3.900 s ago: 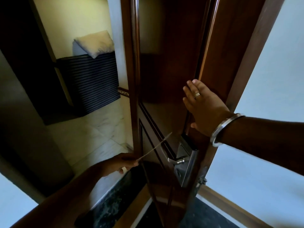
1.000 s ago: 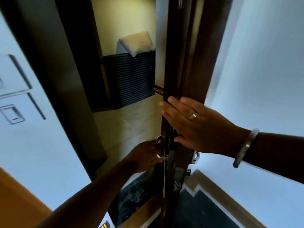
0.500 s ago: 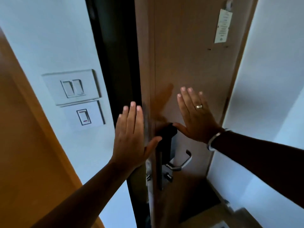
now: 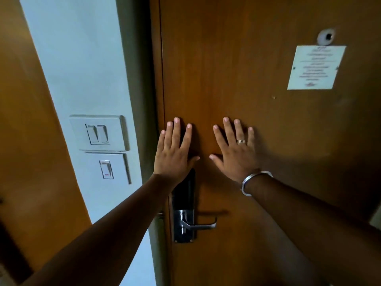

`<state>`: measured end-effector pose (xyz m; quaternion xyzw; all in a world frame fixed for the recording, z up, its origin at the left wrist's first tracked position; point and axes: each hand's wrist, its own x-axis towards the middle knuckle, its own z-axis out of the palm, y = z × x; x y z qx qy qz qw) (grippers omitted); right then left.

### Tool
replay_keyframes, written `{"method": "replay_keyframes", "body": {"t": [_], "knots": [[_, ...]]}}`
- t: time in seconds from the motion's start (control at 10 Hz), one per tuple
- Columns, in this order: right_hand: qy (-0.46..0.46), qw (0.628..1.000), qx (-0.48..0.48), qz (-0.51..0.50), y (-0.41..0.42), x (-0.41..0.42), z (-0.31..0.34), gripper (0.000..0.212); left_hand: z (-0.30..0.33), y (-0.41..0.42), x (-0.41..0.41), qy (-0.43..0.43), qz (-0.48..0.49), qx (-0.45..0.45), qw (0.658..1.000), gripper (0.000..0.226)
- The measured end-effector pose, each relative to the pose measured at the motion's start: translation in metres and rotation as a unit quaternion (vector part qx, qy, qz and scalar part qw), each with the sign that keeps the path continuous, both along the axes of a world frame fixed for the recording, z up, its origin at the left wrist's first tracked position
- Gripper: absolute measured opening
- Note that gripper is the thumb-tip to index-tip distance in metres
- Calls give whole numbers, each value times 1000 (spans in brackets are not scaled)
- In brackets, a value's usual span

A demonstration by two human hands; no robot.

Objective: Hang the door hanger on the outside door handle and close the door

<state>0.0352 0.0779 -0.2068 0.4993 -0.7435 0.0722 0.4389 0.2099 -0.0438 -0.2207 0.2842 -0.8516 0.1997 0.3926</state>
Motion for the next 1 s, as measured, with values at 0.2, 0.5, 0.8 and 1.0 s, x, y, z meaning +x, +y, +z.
{"method": "replay_keyframes", "body": {"t": [0.2, 0.5, 0.8, 1.0], "knots": [[-32, 999, -2, 37, -42, -34, -4, 96, 5, -36, -40, -24, 25, 72, 997, 105], [0, 999, -40, 18, -89, -66, -12, 90, 16, -68, -85, -64, 71, 168, 981, 113], [61, 996, -71, -1, -105, -78, -16, 86, 6, -95, -94, -54, 48, 137, 988, 115], [51, 998, -31, -15, -90, -70, -3, 90, 8, -91, -89, -35, 29, 122, 991, 104]]}}
